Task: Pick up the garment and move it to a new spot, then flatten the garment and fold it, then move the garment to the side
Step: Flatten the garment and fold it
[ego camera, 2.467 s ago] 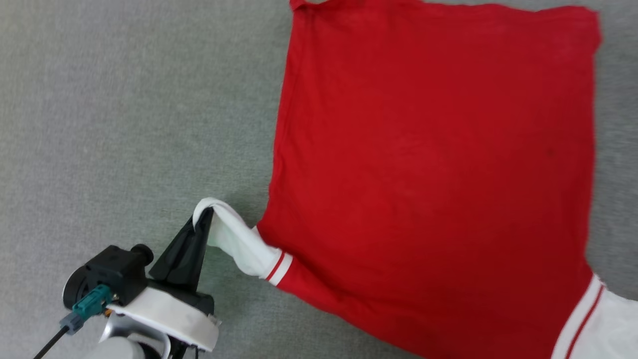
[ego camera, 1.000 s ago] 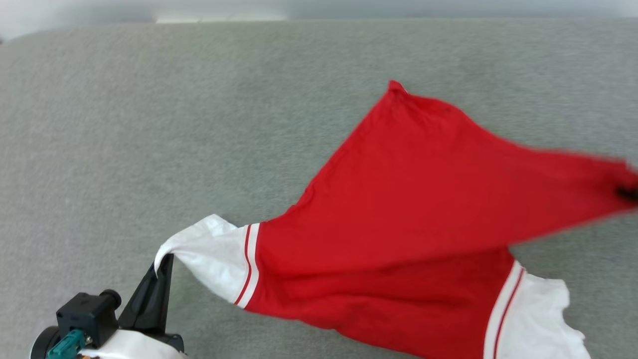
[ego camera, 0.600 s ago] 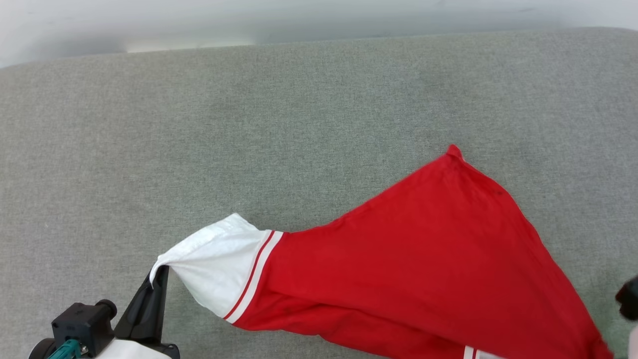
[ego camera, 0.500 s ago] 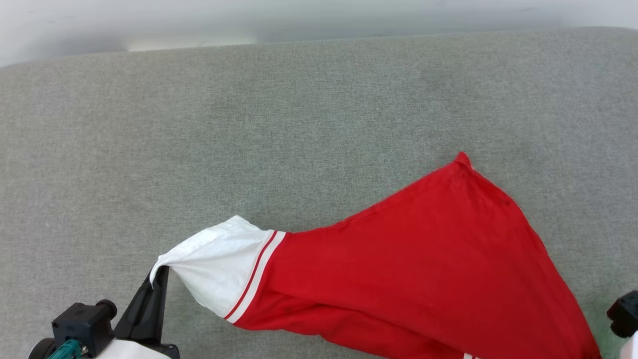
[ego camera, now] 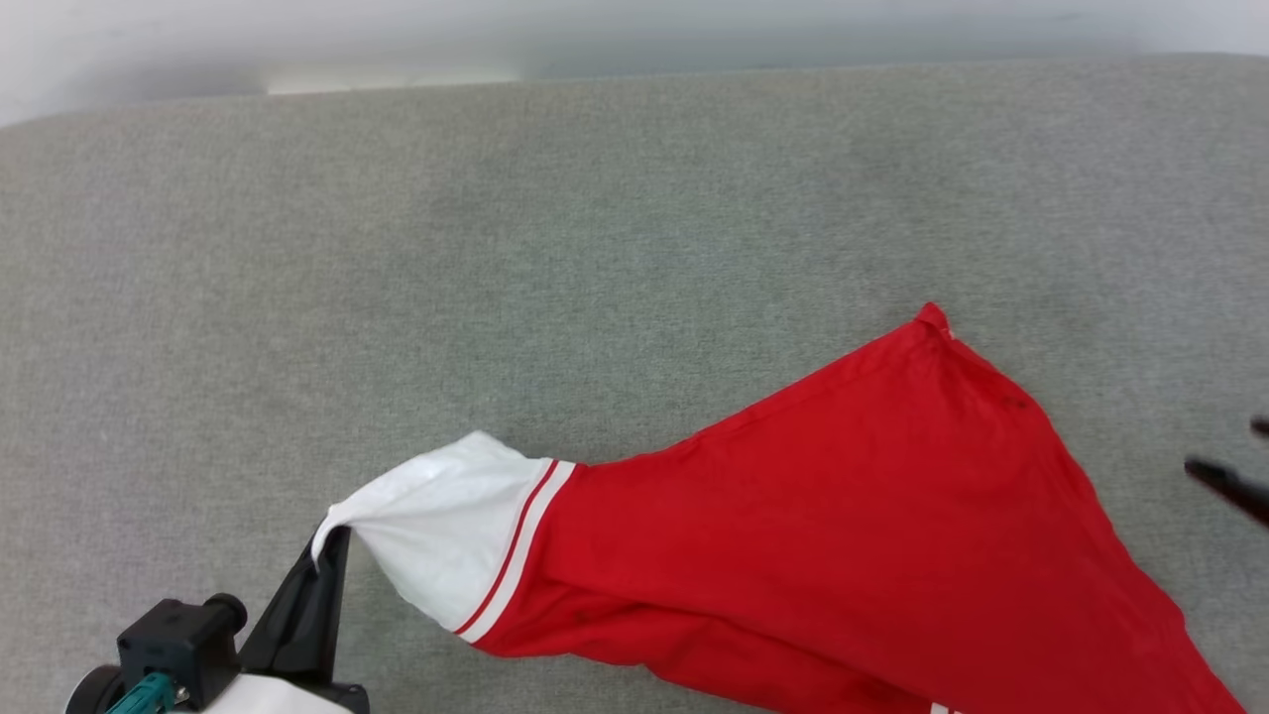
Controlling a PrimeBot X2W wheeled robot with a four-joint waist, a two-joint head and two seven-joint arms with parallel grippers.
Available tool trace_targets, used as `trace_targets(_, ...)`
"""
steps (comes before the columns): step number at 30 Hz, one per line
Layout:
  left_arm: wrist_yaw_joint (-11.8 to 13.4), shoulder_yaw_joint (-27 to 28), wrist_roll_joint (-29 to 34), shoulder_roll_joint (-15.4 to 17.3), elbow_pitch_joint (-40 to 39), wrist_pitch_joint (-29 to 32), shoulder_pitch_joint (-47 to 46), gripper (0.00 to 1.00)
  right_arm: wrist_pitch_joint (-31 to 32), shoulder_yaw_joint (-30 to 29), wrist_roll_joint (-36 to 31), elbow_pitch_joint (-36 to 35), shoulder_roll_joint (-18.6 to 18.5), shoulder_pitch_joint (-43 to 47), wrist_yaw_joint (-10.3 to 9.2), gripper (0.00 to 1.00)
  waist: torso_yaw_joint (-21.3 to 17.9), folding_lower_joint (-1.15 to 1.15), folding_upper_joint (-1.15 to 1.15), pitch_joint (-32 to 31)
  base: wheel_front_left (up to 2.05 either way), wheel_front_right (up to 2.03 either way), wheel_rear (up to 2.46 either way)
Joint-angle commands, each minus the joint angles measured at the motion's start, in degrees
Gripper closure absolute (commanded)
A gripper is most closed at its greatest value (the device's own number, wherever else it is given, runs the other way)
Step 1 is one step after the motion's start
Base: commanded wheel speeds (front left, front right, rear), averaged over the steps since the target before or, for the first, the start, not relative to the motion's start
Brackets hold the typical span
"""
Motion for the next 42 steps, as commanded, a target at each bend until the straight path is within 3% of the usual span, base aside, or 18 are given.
trace_targets(1, -0.03, -0.12, 0.31, -0.13, -0.17, 0.08, -1.26, 1.00, 1.32, -0.58, -1.06, -1.07, 0.62, -1.92, -0.03, 0.00, 0.60, 0.01, 0.00, 0.66, 0.00, 0.00, 0.00)
trace_targets(7, -0.83, -1.18, 1.48, -1.03, -0.09, 0.65, -3.81, 1.00, 14.21, 3.13, -5.34, -4.99, 4.41, -13.80, -0.03, 0.00, 2.64, 0.01, 0.00, 3.36, 0.00, 0.00, 0.00)
trace_targets(13, -2.06, -2.51, 2.80, -2.10, 0.34, 1.10, -7.13, 1.00, 23.19, 11.33, -8.50, 0.05, 10.87, -26.83, -0.02, 0.00, 5.36, 0.01, 0.00, 6.76, 0.00, 0.00, 0.00)
trace_targets(20, -2.99, -3.60, 3.85, -3.82, 0.91, 1.39, -10.55, 1.00, 22.59, 18.59, -10.17, 11.99, 17.08, -36.05, -0.03, 0.00, 8.16, 0.01, 0.00, 10.75, 0.00, 0.00, 0.00)
trace_targets(26, -3.47, -4.07, 4.12, -4.83, 2.01, 1.16, -11.84, 1.00, 20.17, 25.45, -8.52, 19.50, 19.61, -35.57, -0.02, 0.00, 9.05, 0.01, 0.00, 12.34, 0.00, 0.00, 0.00)
trace_targets(27, -3.43, -4.16, 4.10, -4.97, 2.27, 1.11, -11.81, 1.00, 19.89, 26.80, -8.19, 20.20, 19.68, -34.81, -0.02, 0.05, 9.06, 0.01, 0.00, 12.35, 0.00, 0.00, 0.00)
trace_targets(28, -3.55, -4.28, 4.05, -5.13, 2.54, 1.07, -11.82, 1.00, 19.36, 27.97, -7.83, 20.77, 19.68, -34.51, -0.02, 0.55, 9.05, 0.01, 0.00, 12.27, 0.00, 0.00, 0.00)
trace_targets(29, -3.55, -4.28, 4.05, -5.13, 2.54, 1.07, -11.82, 1.00, 19.36, 27.97, -7.83, 20.77, 19.68, -34.51, -0.02, 0.55, 9.05, 0.01, 0.00, 12.27, 0.00, 0.00, 0.00)
trace_targets(30, -3.54, -4.30, 3.96, -5.22, 2.72, 1.04, -11.80, 1.00, 18.44, 28.63, -7.18, 21.13, 19.86, -34.35, -0.02, 0.93, 8.93, 0.01, 0.00, 12.04, 0.00, 0.00, 0.00)
trace_targets(31, -3.53, -4.29, 3.84, -5.25, 3.02, 1.00, -11.73, 1.00, 17.11, 28.85, -6.81, 21.37, 20.11, -34.50, -0.01, 1.00, 8.72, 0.01, 0.00, 11.71, 0.00, 0.00, 0.00)
trace_targets(42, -4.94, -3.40, 3.82, -4.16, 5.38, 1.53, -14.18, 1.00, -0.02, 29.09, -4.56, 18.33, 18.37, -39.74, -0.03, 1.00, 5.24, 0.01, 0.00, 2.89, 0.00, 0.00, 0.00)
